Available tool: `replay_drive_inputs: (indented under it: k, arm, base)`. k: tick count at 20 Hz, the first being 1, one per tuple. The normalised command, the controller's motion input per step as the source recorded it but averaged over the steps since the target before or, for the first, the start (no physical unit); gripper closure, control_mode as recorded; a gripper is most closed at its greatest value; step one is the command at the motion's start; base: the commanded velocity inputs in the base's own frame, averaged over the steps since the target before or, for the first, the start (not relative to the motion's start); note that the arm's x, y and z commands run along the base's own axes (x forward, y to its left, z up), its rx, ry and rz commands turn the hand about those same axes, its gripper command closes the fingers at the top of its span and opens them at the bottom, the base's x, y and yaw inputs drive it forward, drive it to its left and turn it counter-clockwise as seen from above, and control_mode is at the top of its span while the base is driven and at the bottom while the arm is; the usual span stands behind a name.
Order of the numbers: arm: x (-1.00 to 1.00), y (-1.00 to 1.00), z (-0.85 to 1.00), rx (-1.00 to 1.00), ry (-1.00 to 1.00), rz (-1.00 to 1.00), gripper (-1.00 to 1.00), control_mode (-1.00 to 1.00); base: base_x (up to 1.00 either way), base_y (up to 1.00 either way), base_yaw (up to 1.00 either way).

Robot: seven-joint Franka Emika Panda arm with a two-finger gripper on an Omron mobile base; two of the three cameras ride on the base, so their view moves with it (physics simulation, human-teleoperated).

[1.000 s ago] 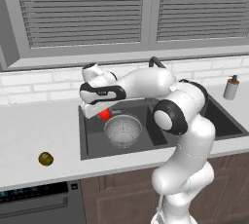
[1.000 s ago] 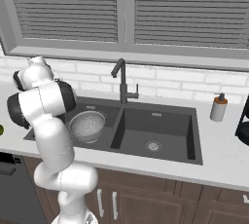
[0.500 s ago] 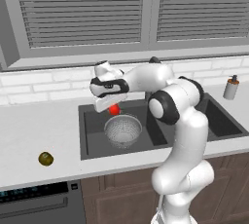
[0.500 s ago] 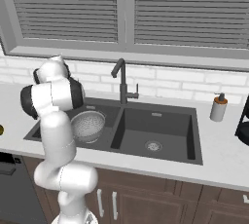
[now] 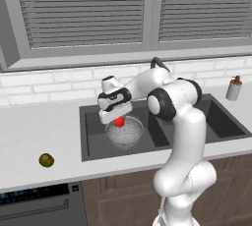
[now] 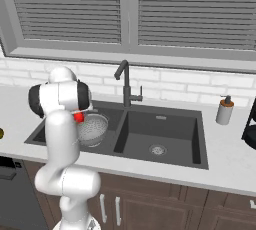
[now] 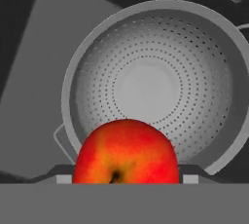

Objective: Put the colander in the sink, put the apple, kiwi in the colander, and turn on the sink faucet and pour water over the colander.

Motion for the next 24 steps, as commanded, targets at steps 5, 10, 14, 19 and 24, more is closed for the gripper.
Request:
replay_drive_inputs:
  k: [5,10,14,19,24]
  arm:
    - [0.21,-0.19,-0.74,0.01,-0.04,0.0,1.0,-1.0]
    - [0.23,-0.13,-0.7,0.03,-0.03,0.0,1.0,-1.0]
    - [0.21,0.0,-0.5,0.09,-0.06,0.0,1.0,-1.0]
    - [0.37,0.0,-0.24,0.1,-0.06,0.0,1.0,-1.0]
    - [0.42,-0.1,-0.19,0.04,0.0,0.0,1.0,-1.0]
  base:
    - [0.0,0.0,0.0]
    - [0.0,0.0,0.0]
    - [0.0,0.0,0.0]
    - [0.0,0.0,0.0]
    - [0.0,0.0,0.0]
